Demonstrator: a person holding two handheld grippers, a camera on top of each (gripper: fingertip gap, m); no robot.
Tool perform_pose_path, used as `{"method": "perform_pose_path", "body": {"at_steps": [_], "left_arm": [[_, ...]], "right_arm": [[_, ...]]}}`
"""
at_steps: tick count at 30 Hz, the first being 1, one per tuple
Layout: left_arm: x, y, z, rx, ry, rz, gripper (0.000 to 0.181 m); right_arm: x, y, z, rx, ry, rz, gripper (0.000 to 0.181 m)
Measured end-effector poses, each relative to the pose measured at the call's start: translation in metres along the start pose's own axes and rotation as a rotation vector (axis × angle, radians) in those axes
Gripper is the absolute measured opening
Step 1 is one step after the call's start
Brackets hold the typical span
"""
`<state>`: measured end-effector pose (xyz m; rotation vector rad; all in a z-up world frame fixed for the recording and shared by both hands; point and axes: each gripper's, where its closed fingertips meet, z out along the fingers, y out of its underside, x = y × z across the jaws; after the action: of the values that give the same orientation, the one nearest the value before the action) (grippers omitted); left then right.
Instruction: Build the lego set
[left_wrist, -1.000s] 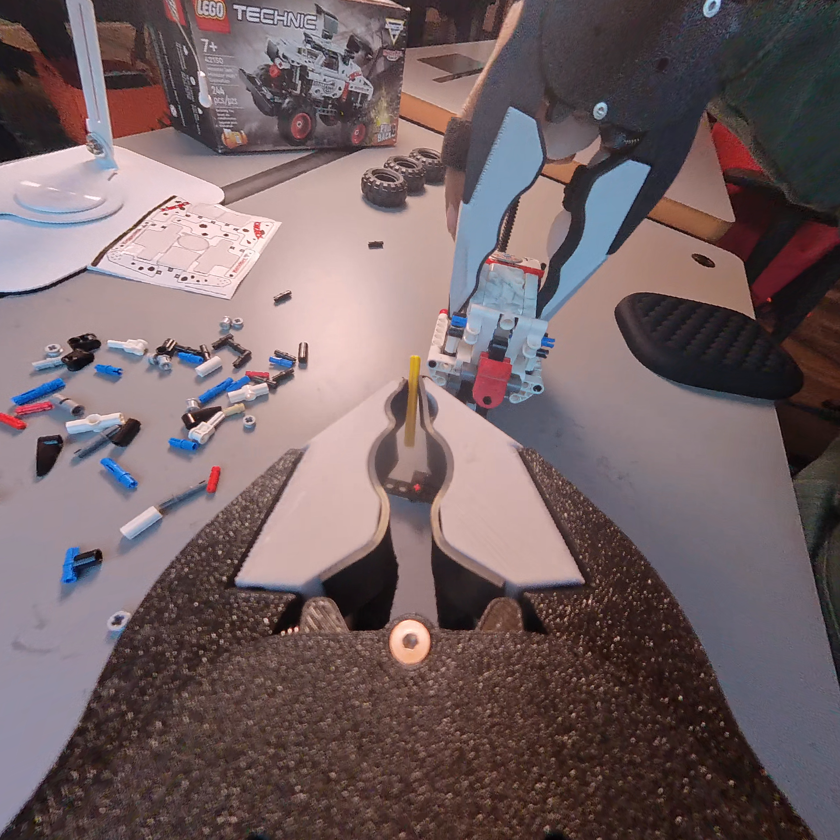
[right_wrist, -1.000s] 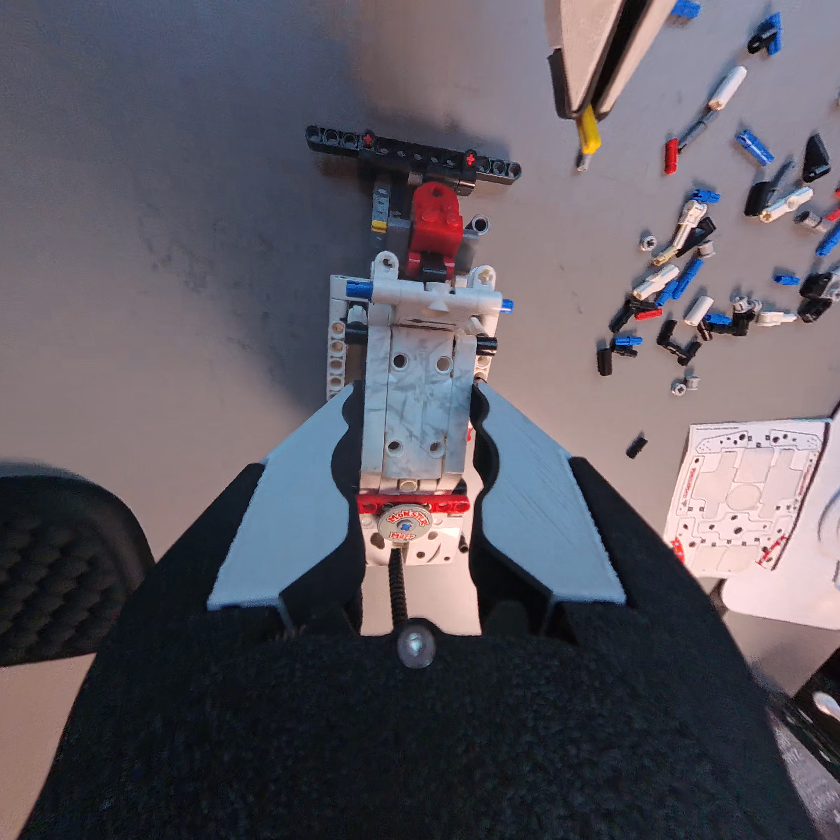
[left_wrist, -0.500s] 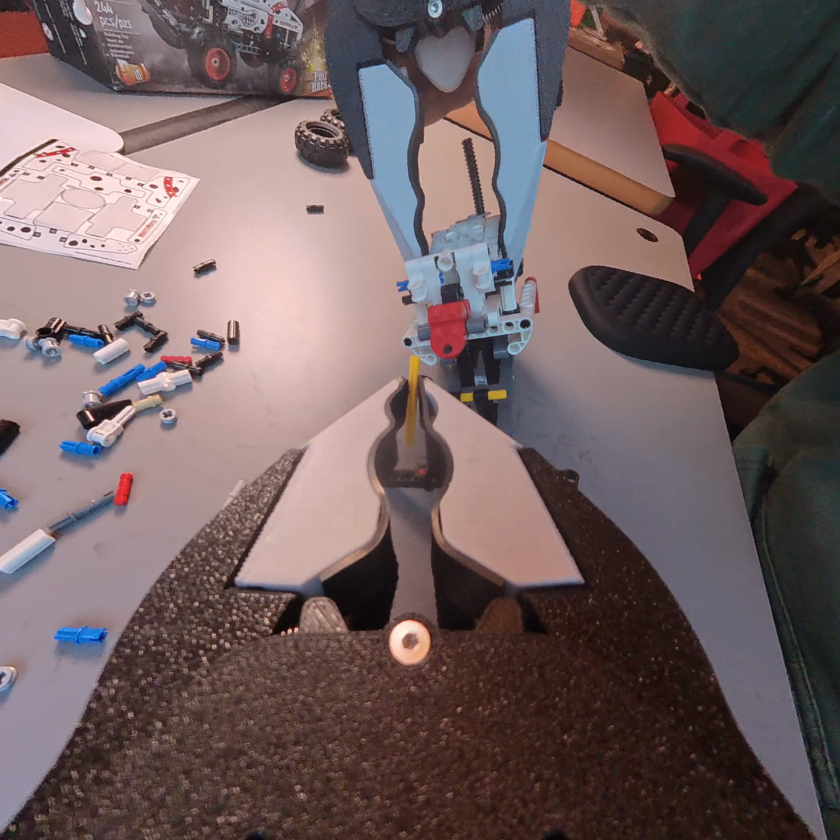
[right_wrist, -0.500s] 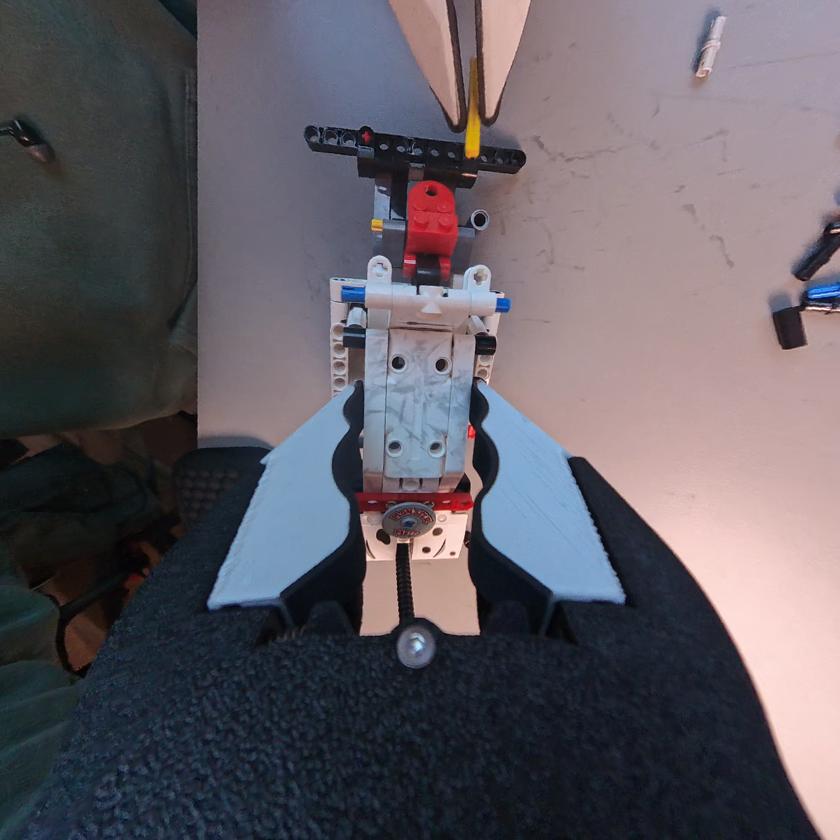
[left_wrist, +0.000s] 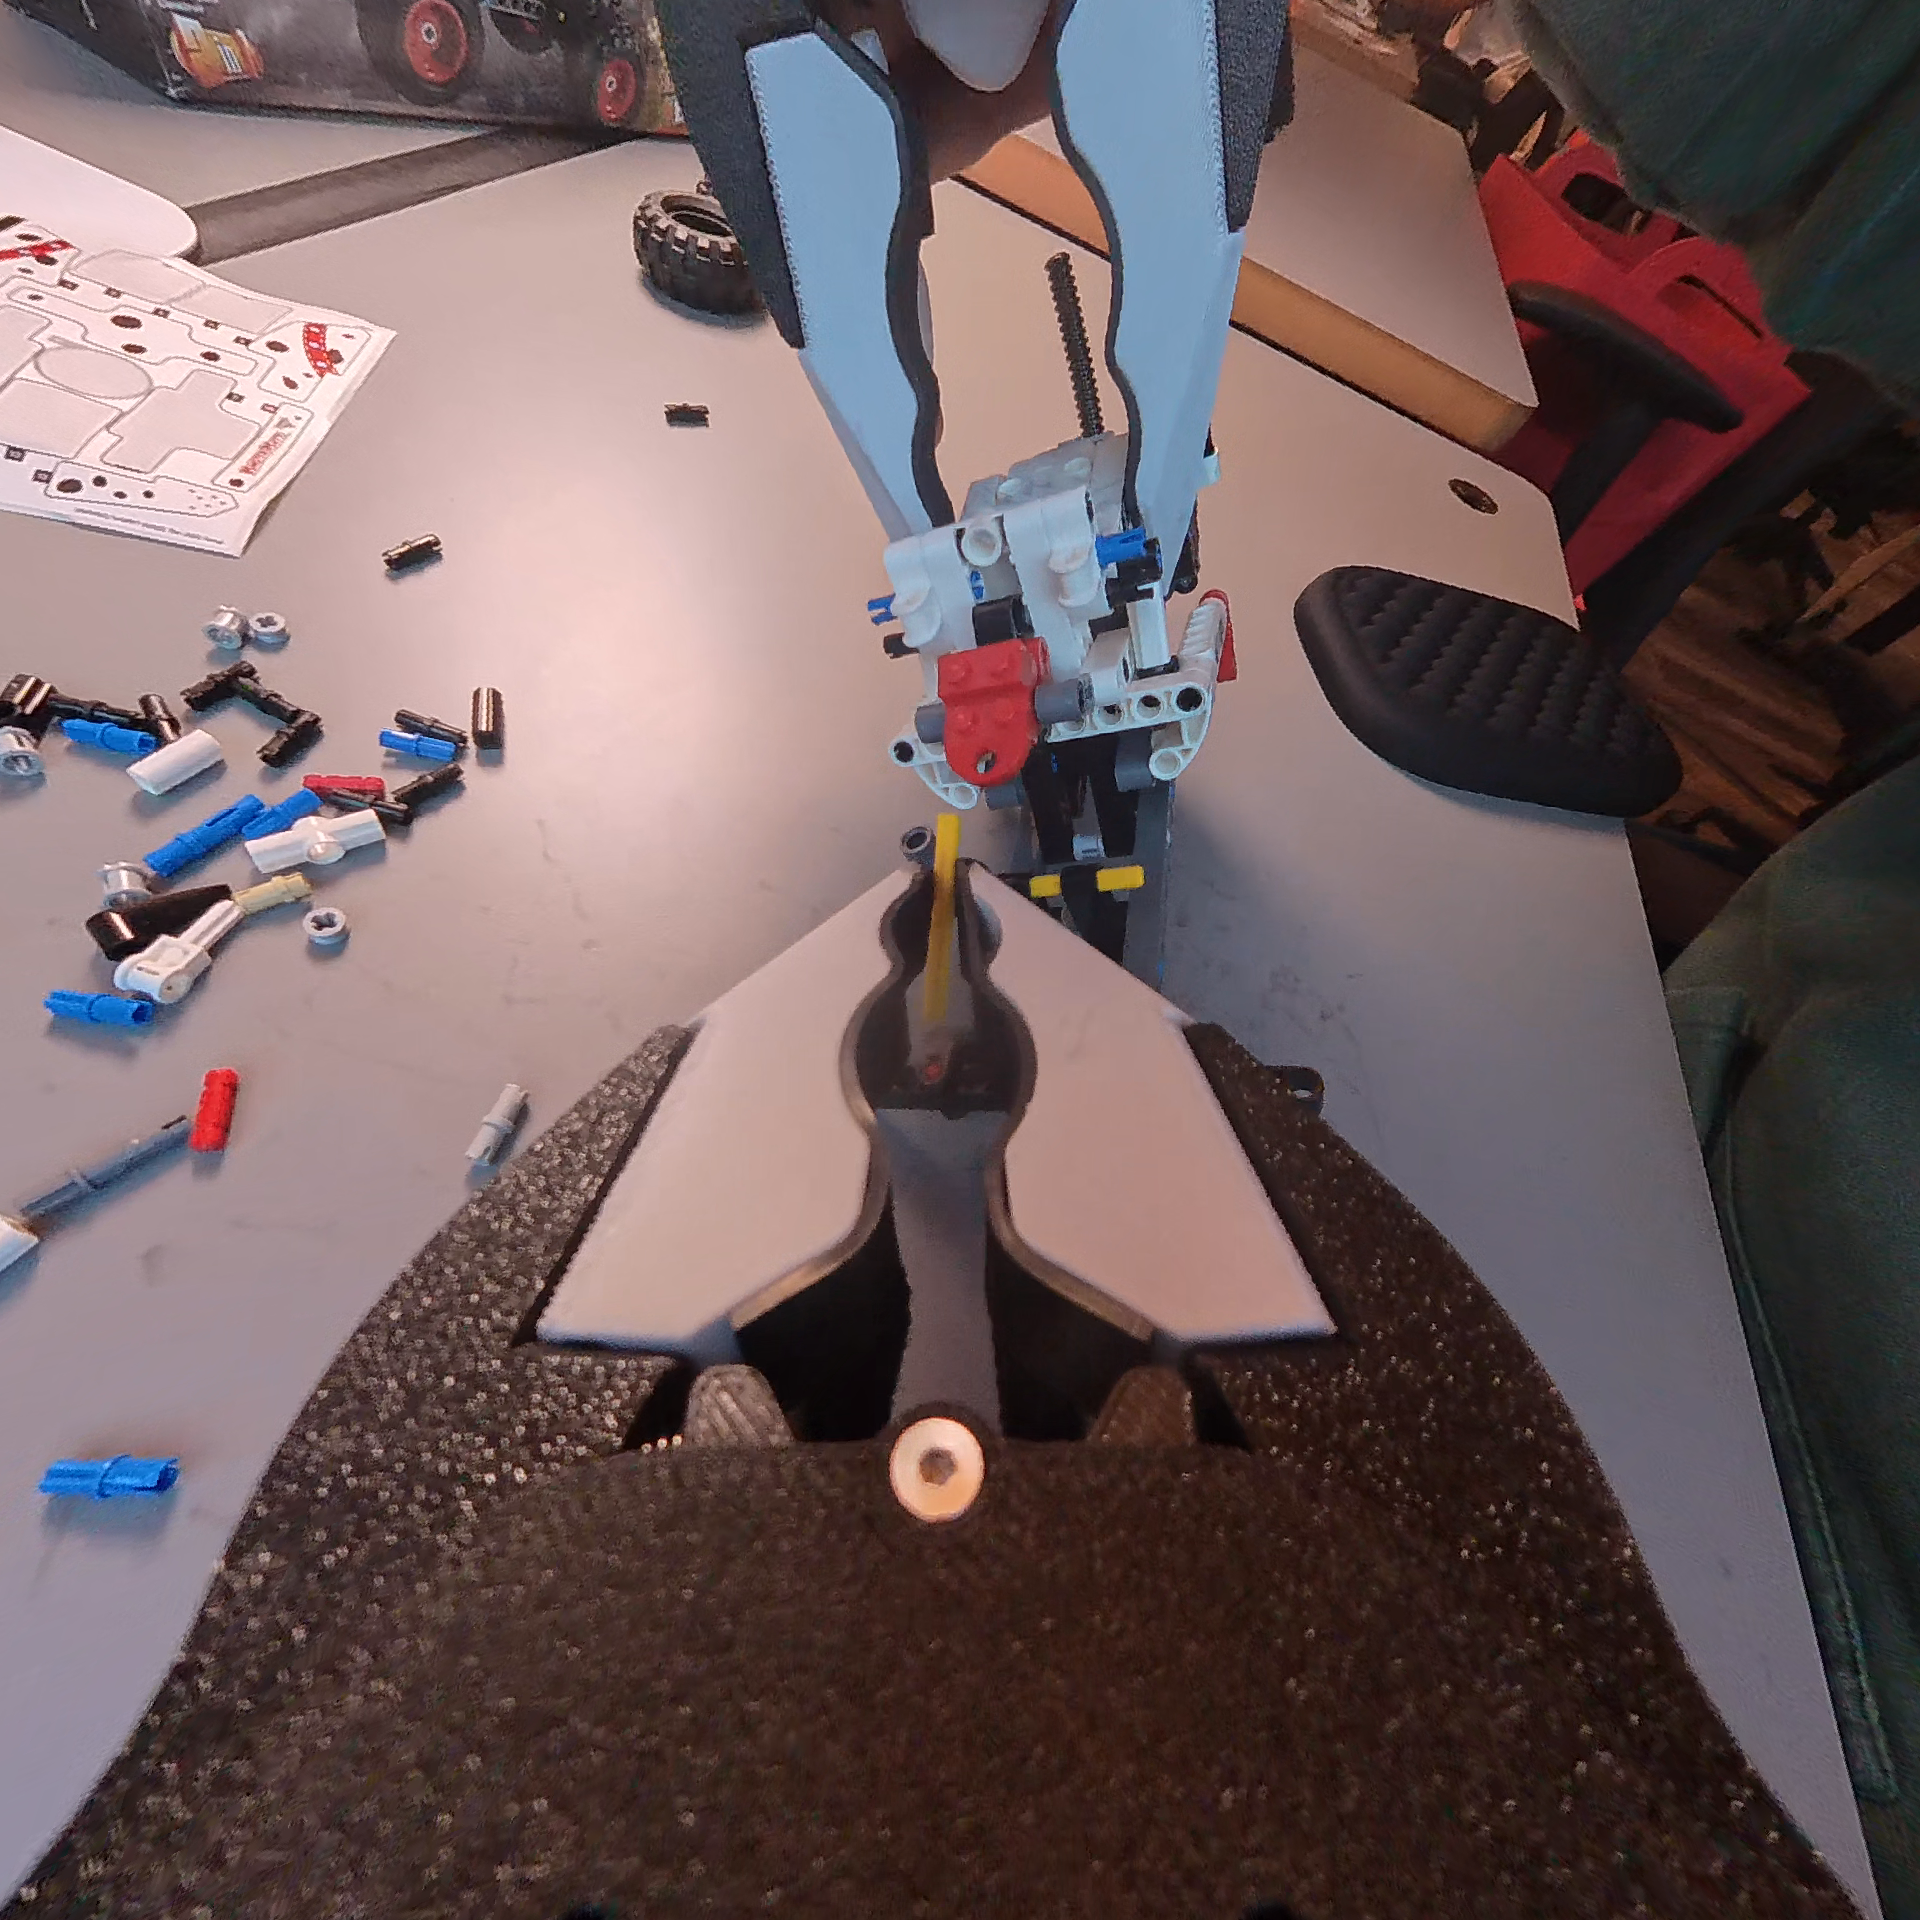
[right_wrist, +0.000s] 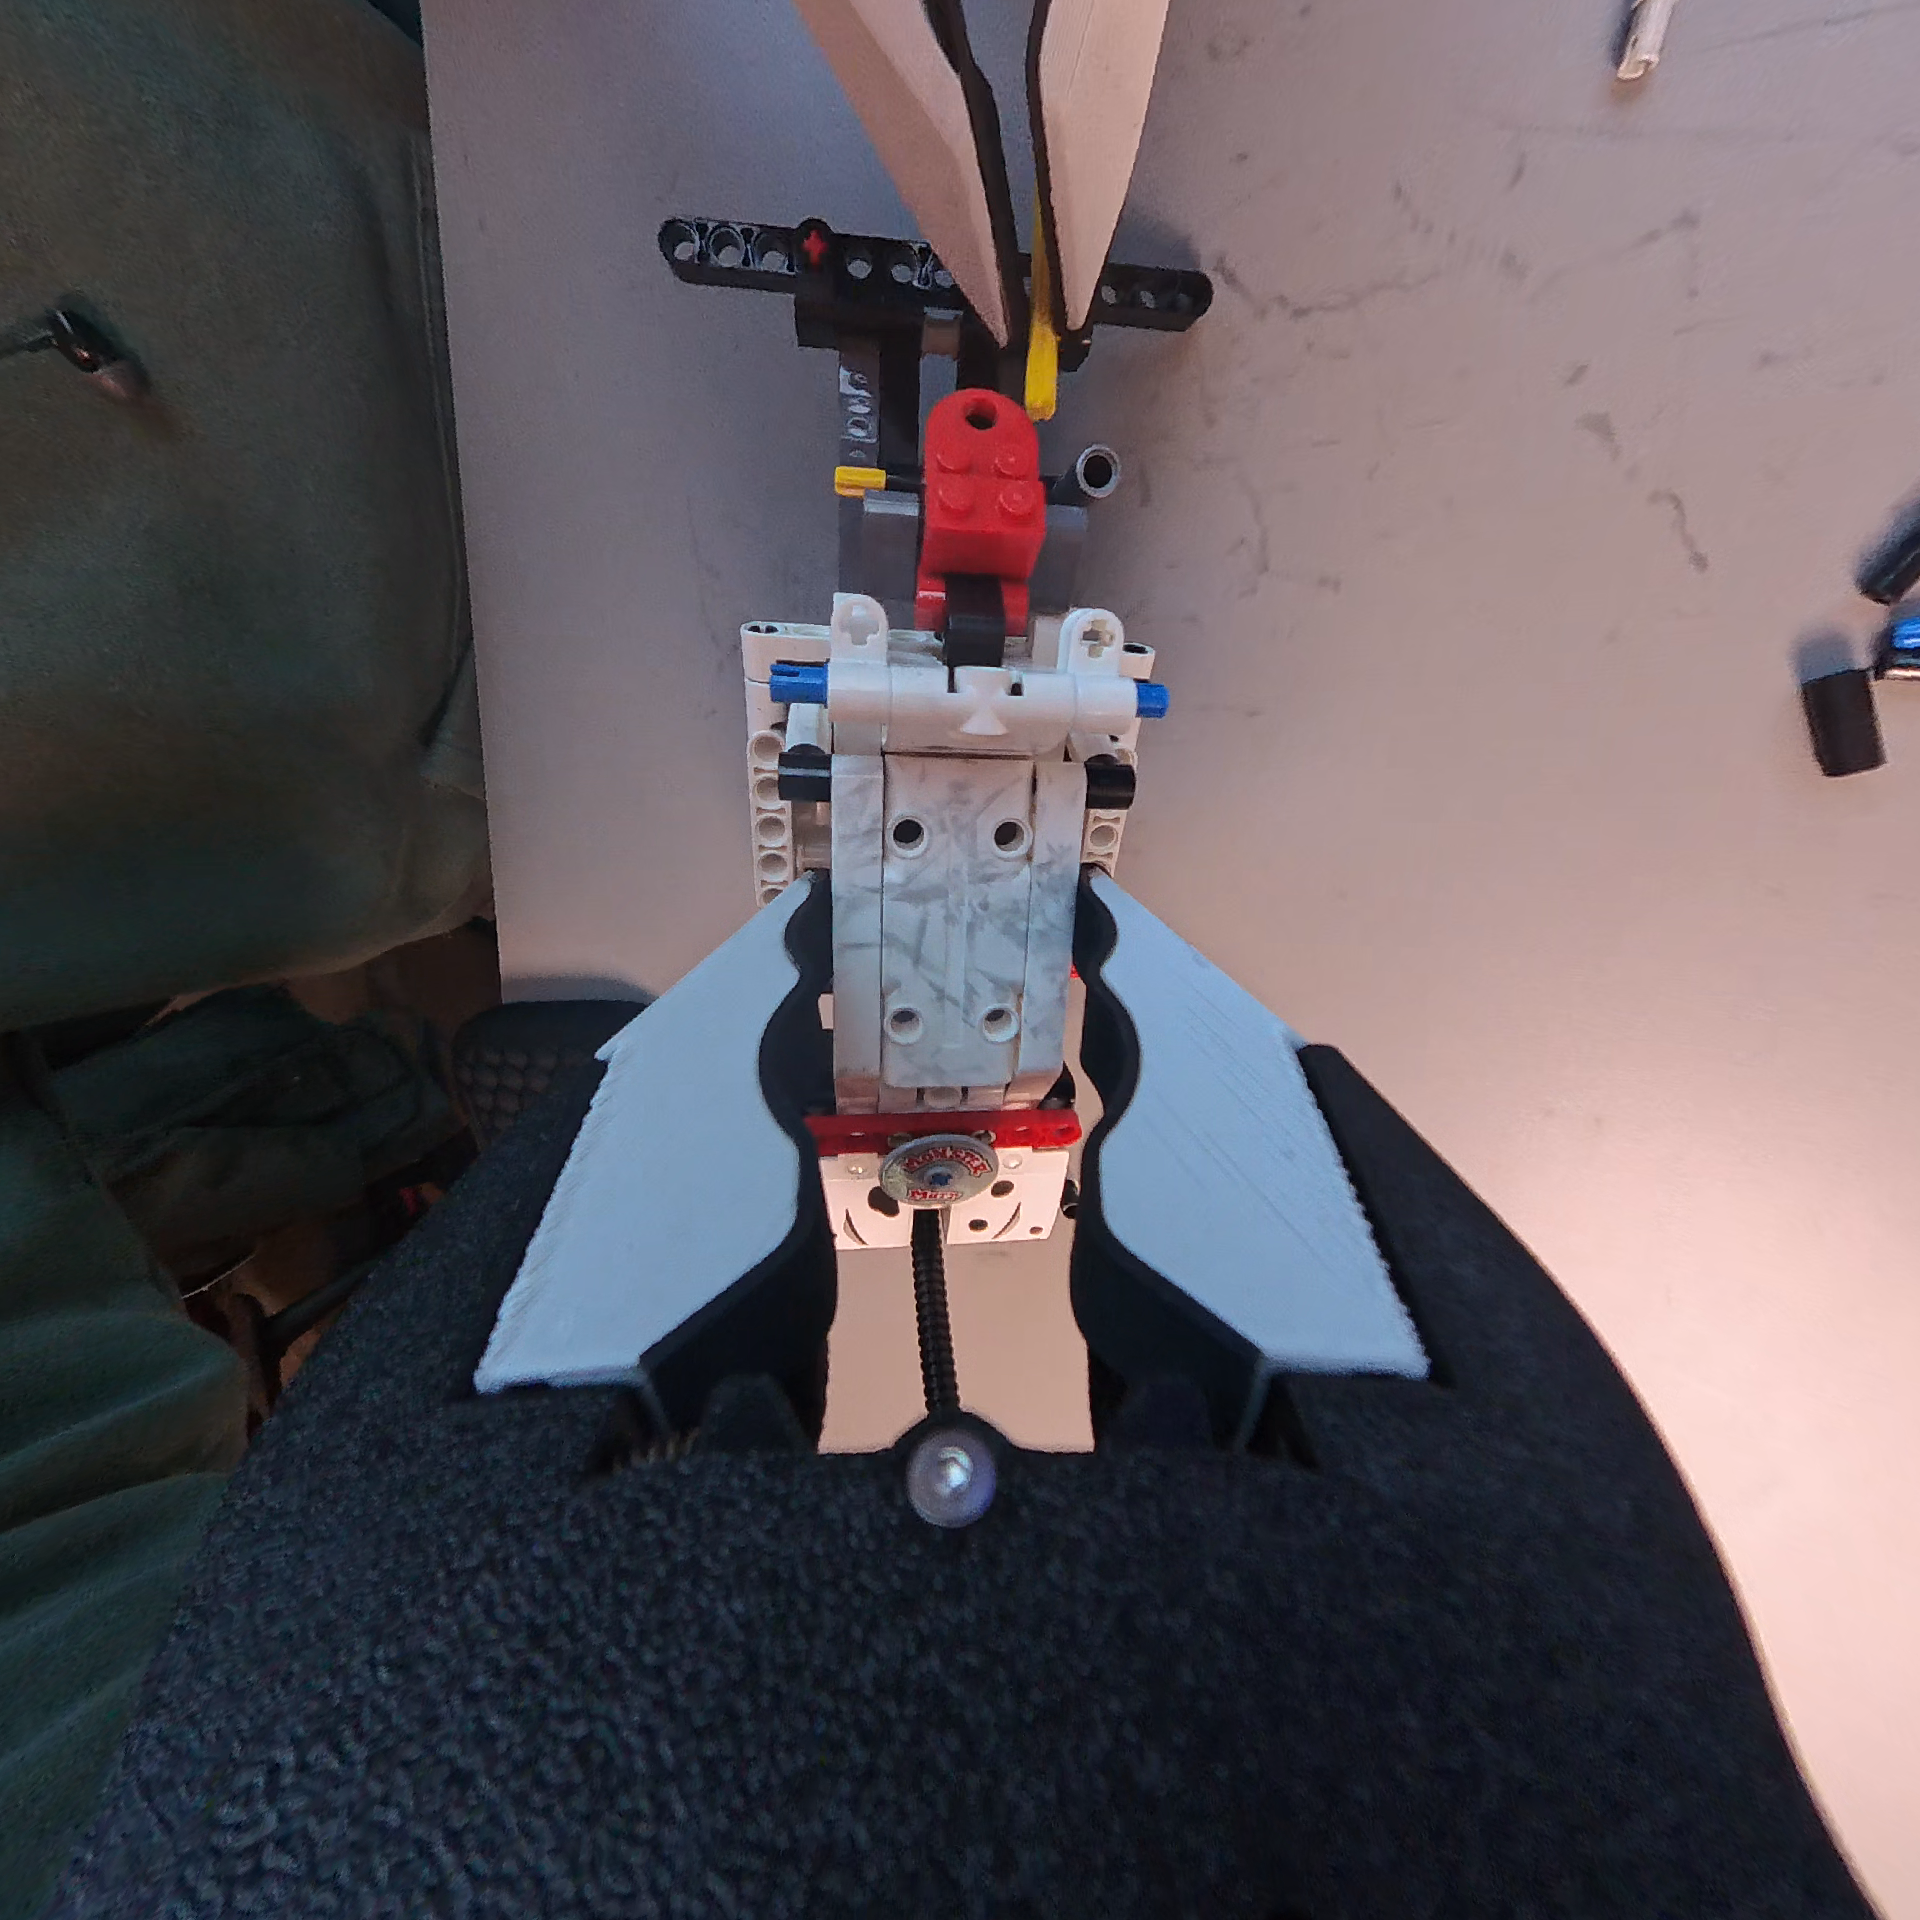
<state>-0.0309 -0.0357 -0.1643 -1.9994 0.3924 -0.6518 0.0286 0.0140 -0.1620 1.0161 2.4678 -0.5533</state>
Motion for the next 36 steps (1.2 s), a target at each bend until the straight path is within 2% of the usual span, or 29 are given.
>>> {"method": "perform_pose_path", "body": {"at_steps": [17, 24, 28, 33, 36], "left_arm": [[0.001, 0.0, -0.001, -0.005, 0.004, 0.009, 0.004], [0.002, -0.001, -0.002, -0.002, 0.006, 0.013, 0.004], [0.004, -0.001, -0.003, 0.001, 0.018, 0.016, 0.004], [0.01, 0.001, -0.001, -0.009, 0.039, 0.041, 0.004], [0.012, 0.001, 0.0, -0.012, 0.046, 0.048, 0.004]], "right_arm": [[0.008, -0.002, -0.005, -0.109, 0.213, -0.172, 0.046], [0.021, -0.003, -0.008, -0.224, 0.448, -0.407, 0.046], [0.029, 0.0, -0.011, -0.348, 0.604, -0.6, 0.046], [0.024, -0.002, -0.009, -0.432, 0.663, -0.742, 0.046], [0.025, -0.006, -0.01, -0.416, 0.706, -0.728, 0.049]]}}
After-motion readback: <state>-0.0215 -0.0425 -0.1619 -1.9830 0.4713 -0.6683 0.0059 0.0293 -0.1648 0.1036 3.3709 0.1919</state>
